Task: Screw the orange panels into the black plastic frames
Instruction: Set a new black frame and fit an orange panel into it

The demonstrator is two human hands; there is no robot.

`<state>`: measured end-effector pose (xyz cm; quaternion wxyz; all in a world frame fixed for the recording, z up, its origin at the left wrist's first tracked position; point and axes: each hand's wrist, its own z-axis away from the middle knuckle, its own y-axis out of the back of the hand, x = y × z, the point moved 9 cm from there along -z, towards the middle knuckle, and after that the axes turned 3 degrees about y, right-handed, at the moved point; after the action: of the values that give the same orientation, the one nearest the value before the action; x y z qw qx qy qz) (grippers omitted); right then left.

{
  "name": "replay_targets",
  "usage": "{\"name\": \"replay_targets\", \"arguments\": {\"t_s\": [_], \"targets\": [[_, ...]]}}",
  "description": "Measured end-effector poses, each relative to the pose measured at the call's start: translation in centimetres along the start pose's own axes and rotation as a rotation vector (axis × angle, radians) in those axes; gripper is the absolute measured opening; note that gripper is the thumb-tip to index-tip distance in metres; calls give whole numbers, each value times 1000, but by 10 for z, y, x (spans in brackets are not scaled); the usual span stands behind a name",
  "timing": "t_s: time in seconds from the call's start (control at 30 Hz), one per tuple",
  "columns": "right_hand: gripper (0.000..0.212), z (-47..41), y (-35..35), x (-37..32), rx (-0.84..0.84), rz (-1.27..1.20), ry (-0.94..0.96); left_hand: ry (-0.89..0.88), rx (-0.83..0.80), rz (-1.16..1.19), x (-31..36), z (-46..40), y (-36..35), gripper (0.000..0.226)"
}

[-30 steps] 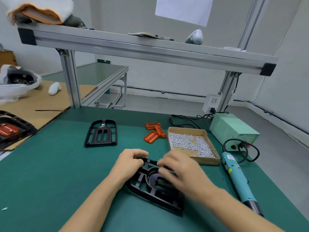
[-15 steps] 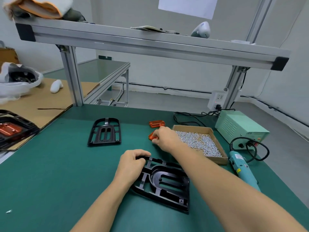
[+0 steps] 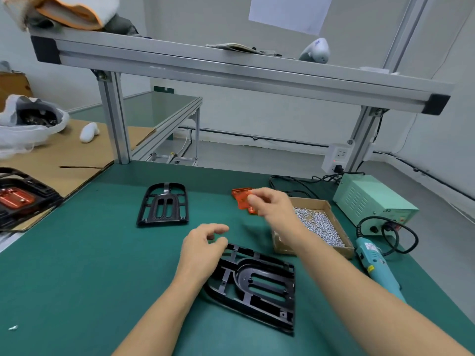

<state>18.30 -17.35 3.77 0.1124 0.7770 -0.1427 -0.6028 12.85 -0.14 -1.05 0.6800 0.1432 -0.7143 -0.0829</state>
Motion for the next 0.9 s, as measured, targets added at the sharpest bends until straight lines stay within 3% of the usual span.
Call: {"name": "replay_targets", "arguments": {"t_s": [0.1, 0.2, 0.37, 0.73, 0.9], "targets": [[12, 32, 9, 3, -103, -571, -217, -46, 47, 204, 13, 2, 8, 26], [22, 58, 15, 6, -162, -776, -321, -42, -49, 377, 25, 9, -1, 29], [22, 82, 25, 7, -189, -836, -359, -70, -184, 537, 42, 21, -12, 34], [24, 98, 37, 7, -206, -873, -366, -50, -317, 712, 57, 24, -27, 29], [27, 99, 48, 7, -210, -763, -330, -52, -350, 646, 59, 21, -32, 30]]}}
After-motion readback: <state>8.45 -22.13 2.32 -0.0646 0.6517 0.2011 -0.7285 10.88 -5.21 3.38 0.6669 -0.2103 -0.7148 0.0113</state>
